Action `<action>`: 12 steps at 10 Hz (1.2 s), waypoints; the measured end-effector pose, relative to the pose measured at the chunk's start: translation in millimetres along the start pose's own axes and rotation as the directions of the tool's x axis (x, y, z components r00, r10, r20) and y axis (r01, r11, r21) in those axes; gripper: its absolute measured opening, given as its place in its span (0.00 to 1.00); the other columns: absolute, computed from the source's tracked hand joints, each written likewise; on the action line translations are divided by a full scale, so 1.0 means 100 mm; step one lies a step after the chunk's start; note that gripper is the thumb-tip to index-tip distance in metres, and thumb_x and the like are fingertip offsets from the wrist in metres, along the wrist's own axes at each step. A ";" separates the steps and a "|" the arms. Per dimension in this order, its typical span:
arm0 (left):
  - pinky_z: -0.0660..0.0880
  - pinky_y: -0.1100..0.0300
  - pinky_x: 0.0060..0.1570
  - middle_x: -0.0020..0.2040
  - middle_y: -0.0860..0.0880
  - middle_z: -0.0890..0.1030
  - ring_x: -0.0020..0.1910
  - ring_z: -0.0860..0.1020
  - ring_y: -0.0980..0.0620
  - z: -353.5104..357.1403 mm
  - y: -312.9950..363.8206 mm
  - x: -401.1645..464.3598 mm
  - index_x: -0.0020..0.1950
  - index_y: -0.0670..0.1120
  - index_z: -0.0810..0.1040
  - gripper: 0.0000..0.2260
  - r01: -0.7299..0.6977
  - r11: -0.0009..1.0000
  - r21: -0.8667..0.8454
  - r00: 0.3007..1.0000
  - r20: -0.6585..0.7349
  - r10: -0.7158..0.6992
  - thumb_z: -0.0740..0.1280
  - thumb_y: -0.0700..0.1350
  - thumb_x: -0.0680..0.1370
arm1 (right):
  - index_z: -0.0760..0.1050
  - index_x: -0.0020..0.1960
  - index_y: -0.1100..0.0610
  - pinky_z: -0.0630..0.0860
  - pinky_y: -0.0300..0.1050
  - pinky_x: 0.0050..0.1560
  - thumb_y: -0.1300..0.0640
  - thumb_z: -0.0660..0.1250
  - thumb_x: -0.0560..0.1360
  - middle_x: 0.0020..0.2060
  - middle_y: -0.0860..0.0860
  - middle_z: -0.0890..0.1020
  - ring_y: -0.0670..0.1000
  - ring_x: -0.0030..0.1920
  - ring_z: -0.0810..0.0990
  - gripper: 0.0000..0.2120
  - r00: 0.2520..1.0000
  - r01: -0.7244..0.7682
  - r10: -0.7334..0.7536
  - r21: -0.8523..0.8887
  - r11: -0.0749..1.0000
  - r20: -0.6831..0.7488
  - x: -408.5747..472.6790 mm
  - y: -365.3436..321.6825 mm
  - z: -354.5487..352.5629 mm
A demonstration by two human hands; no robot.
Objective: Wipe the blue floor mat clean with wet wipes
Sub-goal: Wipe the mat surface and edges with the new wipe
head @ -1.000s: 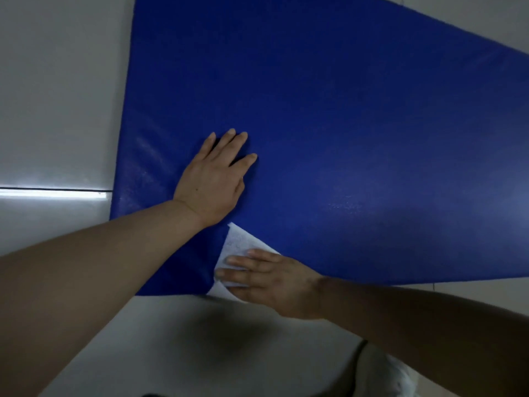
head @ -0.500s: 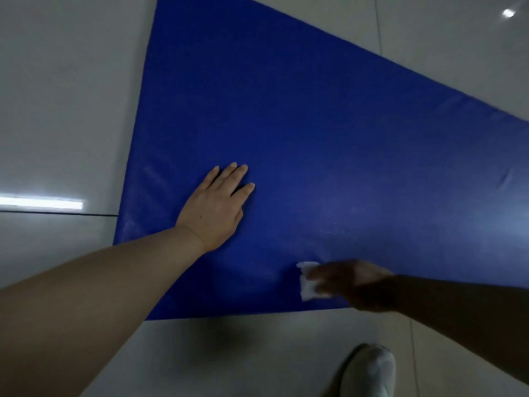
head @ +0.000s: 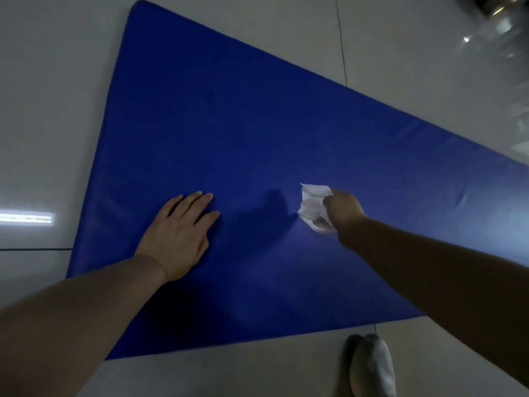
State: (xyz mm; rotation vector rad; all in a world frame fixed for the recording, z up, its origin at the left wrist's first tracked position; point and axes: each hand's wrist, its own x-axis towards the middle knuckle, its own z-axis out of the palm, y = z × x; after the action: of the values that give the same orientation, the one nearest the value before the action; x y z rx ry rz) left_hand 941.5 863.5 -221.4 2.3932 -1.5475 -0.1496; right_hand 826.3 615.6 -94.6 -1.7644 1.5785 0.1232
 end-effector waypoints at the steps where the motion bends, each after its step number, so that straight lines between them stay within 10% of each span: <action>1: 0.59 0.47 0.66 0.67 0.40 0.74 0.66 0.67 0.43 0.03 0.00 -0.01 0.61 0.43 0.80 0.22 0.004 1.000 0.017 0.999 -0.049 -0.003 0.73 0.43 0.67 | 0.69 0.66 0.67 0.74 0.52 0.53 0.63 0.58 0.79 0.64 0.65 0.73 0.54 0.49 0.72 0.17 0.998 -0.060 0.054 0.148 0.987 0.043 0.20 -0.01 -0.23; 3: 0.68 0.43 0.61 0.54 0.42 0.79 0.52 0.74 0.47 -0.09 0.21 0.38 0.39 0.44 0.81 0.06 0.167 0.984 -0.068 0.978 -0.113 -0.174 0.73 0.35 0.65 | 0.67 0.62 0.64 0.74 0.41 0.19 0.65 0.52 0.81 0.47 0.59 0.75 0.56 0.30 0.83 0.12 0.952 -0.242 0.036 0.678 0.694 0.302 0.23 -0.09 -0.62; 4: 0.67 0.41 0.63 0.61 0.40 0.77 0.56 0.77 0.40 -0.05 0.43 0.91 0.45 0.42 0.82 0.10 0.275 0.953 -0.127 0.954 -0.085 -0.287 0.73 0.33 0.66 | 0.65 0.68 0.69 0.75 0.40 0.21 0.67 0.51 0.81 0.44 0.58 0.77 0.53 0.30 0.83 0.17 0.934 -0.294 0.013 0.750 0.593 0.356 0.43 -0.11 -0.64; 5: 0.57 0.43 0.72 0.75 0.39 0.62 0.74 0.61 0.40 -0.01 0.73 1.56 0.68 0.42 0.73 0.20 0.358 0.918 -0.170 0.927 -0.055 -0.371 0.66 0.38 0.76 | 0.56 0.73 0.70 0.79 0.44 0.27 0.67 0.48 0.80 0.63 0.67 0.73 0.58 0.49 0.83 0.22 0.967 -0.226 0.032 0.794 0.565 0.253 0.83 -0.12 -0.64; 6: 0.43 0.49 0.75 0.79 0.44 0.45 0.78 0.44 0.46 0.11 0.82 2.13 0.79 0.46 0.52 0.25 0.448 0.887 -0.109 0.893 0.016 -0.449 0.55 0.47 0.83 | 0.61 0.73 0.66 0.77 0.49 0.51 0.62 0.52 0.81 0.71 0.62 0.67 0.60 0.68 0.70 0.21 0.993 -0.115 0.098 0.746 0.655 0.067 1.34 -0.26 -0.70; 7: 0.41 0.49 0.75 0.79 0.45 0.43 0.78 0.42 0.46 0.28 0.80 2.31 0.79 0.46 0.46 0.26 0.502 0.864 0.034 0.864 0.033 -0.502 0.47 0.53 0.83 | 0.65 0.71 0.64 0.71 0.49 0.62 0.63 0.52 0.81 0.68 0.61 0.71 0.59 0.67 0.71 0.19 0.988 0.091 0.021 0.679 0.728 -0.155 1.71 -0.62 -0.59; 8: 0.42 0.49 0.75 0.79 0.44 0.46 0.78 0.45 0.46 0.34 0.80 2.31 0.79 0.46 0.49 0.28 0.513 0.856 0.067 0.857 0.029 -0.515 0.46 0.53 0.81 | 0.63 0.72 0.64 0.66 0.47 0.66 0.68 0.52 0.79 0.69 0.62 0.69 0.59 0.69 0.68 0.21 0.882 0.460 -0.379 0.332 0.824 -0.282 2.14 -1.15 -0.09; 10: 0.49 0.48 0.74 0.78 0.42 0.56 0.76 0.55 0.44 0.36 0.76 2.33 0.77 0.43 0.59 0.28 0.509 0.859 0.059 0.860 0.014 -0.511 0.48 0.53 0.79 | 0.50 0.78 0.57 0.51 0.49 0.74 0.59 0.50 0.81 0.78 0.52 0.51 0.52 0.76 0.50 0.26 0.589 0.757 -0.780 -0.481 0.441 0.212 2.60 -1.50 0.56; 12: 0.49 0.49 0.73 0.77 0.41 0.58 0.76 0.55 0.43 0.37 0.76 2.33 0.75 0.42 0.61 0.27 0.492 0.862 0.123 0.868 0.004 -0.496 0.49 0.52 0.79 | 0.46 0.77 0.64 0.51 0.47 0.75 0.64 0.56 0.78 0.77 0.56 0.53 0.54 0.76 0.53 0.32 0.667 0.586 -0.731 -0.708 0.395 0.144 3.09 -1.01 -0.24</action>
State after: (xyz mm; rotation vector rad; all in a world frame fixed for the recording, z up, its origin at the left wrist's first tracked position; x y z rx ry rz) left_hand 963.6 616.4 -218.7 2.8509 -0.9373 -0.2103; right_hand 978.9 345.3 -195.0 -3.0127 0.7986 0.1870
